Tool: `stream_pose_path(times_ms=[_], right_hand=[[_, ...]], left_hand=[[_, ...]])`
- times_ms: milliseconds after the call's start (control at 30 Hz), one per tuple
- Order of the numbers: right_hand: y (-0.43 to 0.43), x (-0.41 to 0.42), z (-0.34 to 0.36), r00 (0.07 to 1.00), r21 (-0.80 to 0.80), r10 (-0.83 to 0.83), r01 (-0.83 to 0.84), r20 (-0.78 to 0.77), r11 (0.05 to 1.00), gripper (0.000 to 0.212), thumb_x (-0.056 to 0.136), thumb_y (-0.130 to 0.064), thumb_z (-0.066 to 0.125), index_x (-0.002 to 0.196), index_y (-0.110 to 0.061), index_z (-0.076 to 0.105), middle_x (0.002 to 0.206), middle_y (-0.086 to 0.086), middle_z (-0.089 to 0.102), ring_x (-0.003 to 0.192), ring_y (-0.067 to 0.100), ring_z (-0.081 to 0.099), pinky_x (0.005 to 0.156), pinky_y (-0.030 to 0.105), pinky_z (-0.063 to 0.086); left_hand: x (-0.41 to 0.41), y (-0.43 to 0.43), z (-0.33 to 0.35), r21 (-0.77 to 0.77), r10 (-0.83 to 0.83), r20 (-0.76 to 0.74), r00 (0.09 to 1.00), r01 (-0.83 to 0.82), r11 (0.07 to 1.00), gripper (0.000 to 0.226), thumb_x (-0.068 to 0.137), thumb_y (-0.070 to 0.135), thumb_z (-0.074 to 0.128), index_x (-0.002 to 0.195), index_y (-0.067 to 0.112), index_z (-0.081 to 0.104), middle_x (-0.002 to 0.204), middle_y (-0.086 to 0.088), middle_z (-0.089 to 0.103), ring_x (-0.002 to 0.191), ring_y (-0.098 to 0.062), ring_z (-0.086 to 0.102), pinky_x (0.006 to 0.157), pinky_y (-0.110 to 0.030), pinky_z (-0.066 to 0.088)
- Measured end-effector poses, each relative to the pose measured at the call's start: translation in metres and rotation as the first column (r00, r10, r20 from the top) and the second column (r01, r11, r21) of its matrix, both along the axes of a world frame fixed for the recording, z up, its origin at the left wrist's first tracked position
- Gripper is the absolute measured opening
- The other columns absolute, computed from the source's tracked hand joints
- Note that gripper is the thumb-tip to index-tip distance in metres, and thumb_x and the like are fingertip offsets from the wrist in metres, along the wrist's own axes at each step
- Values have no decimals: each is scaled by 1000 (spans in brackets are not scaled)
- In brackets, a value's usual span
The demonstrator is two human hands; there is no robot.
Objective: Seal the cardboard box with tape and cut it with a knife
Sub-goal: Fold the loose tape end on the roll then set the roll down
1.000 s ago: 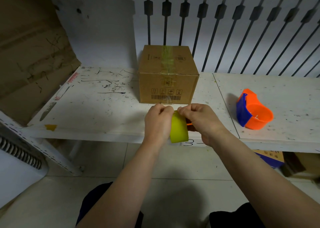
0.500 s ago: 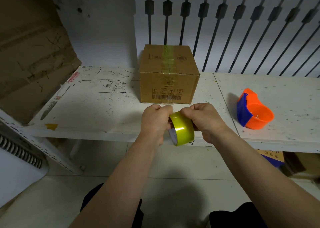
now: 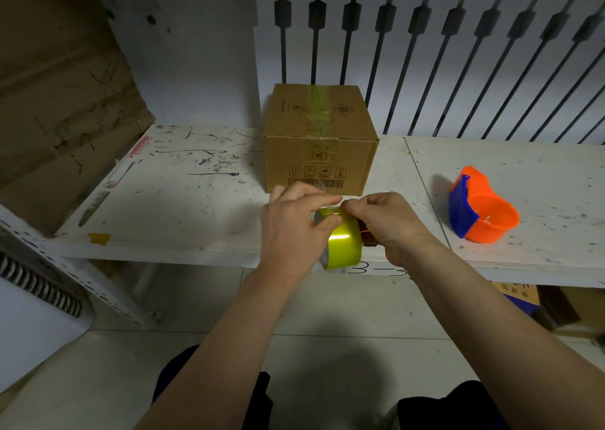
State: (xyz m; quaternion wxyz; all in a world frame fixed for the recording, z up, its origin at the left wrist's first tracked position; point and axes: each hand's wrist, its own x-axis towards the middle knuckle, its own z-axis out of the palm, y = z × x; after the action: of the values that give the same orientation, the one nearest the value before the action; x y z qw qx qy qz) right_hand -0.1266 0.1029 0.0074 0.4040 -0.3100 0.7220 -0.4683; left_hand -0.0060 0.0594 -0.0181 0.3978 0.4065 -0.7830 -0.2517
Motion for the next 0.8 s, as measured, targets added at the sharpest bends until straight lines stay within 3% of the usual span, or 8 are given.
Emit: stream_pose_path(times_ms=[233, 533, 700, 800], right_hand=[[1, -1, 4, 998, 25, 37, -36, -48, 999, 15, 83, -18, 62, 74, -8, 56, 67, 6, 54, 58, 15, 53, 38, 16, 41], [1, -6, 8, 989, 50, 101, -96, -109, 994, 15, 82, -21, 63, 83, -6, 61, 68, 4, 54, 59, 14, 52, 52, 24, 44], [2, -11, 7, 983, -2, 153, -154, -100, 988, 8, 82, -20, 65, 85, -18, 58, 75, 4, 58, 65, 17, 55, 56, 27, 47], [6, -17, 6, 977, -59, 212, -213, -18, 975, 27, 83, -12, 62, 102, -30, 54, 77, 9, 59, 64, 20, 57, 62, 34, 50]], left_hand=[[-1, 0, -1, -1, 46, -13, 999, -46, 999, 21, 69, 25, 75, 90, 21, 74, 89, 2, 66, 92, -16, 48, 75, -28, 42], [-3, 1, 1, 33, 40, -16, 999, -40, 999, 11, 68, 23, 75, 79, 19, 75, 87, -1, 66, 93, -18, 51, 76, -29, 42], [-5, 3, 1, 49, 36, -30, 999, -35, 998, 6, 70, 19, 74, 72, 12, 72, 82, -4, 65, 89, -21, 56, 75, -32, 44], [-5, 3, 1, 85, 48, -57, 997, -43, 995, 5, 73, 15, 71, 72, 10, 71, 84, -6, 64, 87, -23, 57, 76, -37, 48]])
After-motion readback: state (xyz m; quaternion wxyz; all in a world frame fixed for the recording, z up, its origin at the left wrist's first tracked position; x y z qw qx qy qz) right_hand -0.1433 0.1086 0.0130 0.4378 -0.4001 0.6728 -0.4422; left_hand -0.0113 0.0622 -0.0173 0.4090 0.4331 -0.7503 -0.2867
